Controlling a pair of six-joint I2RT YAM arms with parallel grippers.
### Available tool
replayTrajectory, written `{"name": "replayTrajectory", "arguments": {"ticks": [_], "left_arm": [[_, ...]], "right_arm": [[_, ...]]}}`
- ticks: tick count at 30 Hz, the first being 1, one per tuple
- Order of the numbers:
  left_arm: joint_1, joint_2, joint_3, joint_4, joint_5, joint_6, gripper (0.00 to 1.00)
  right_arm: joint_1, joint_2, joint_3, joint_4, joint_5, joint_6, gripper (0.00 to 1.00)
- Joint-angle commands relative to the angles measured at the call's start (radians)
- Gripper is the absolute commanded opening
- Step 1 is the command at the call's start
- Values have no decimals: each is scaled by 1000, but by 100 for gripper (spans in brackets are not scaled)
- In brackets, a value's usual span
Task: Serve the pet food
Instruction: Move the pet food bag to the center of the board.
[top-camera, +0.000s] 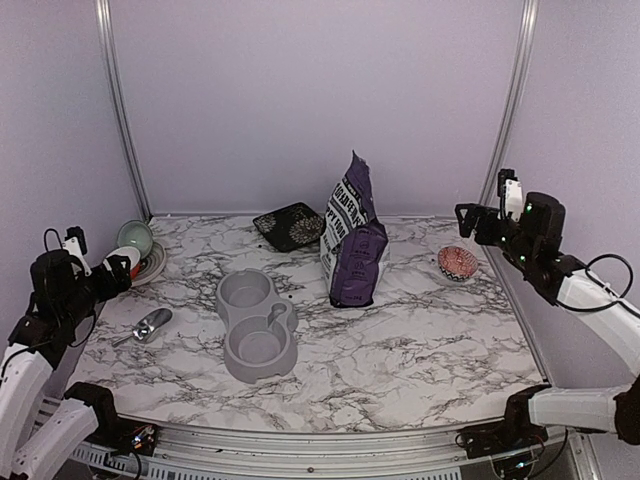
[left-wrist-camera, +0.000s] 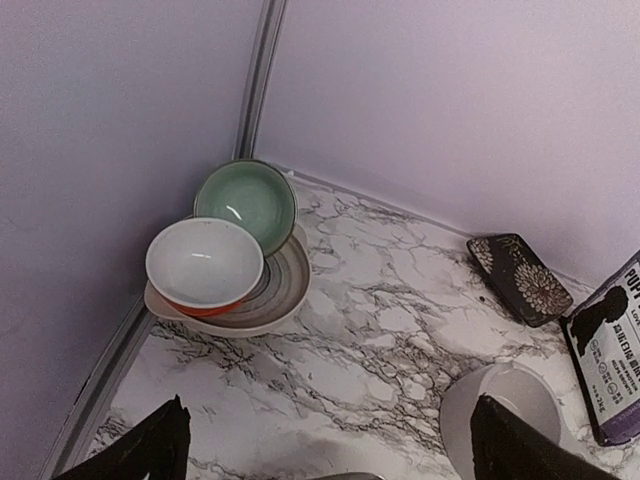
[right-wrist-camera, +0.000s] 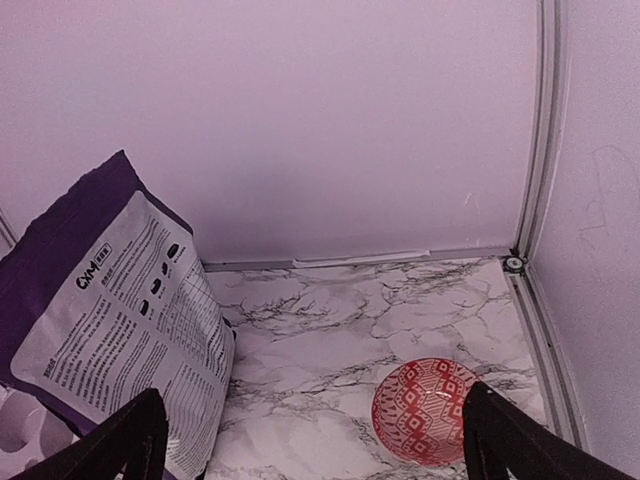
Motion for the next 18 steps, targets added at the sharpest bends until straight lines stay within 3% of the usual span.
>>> {"name": "replayTrajectory", "arguments": {"ticks": [1, 7, 18], "left_arm": [[4, 35, 60, -127, 59, 5, 99], [-1, 44, 47, -155, 111, 15, 98], [0, 150, 57, -157, 100, 21, 99]], "right_arm": [[15, 38, 112, -95, -70, 39, 100], [56, 94, 236, -194, -127, 39, 100], [334, 265, 509, -371, 49, 64, 100]]}}
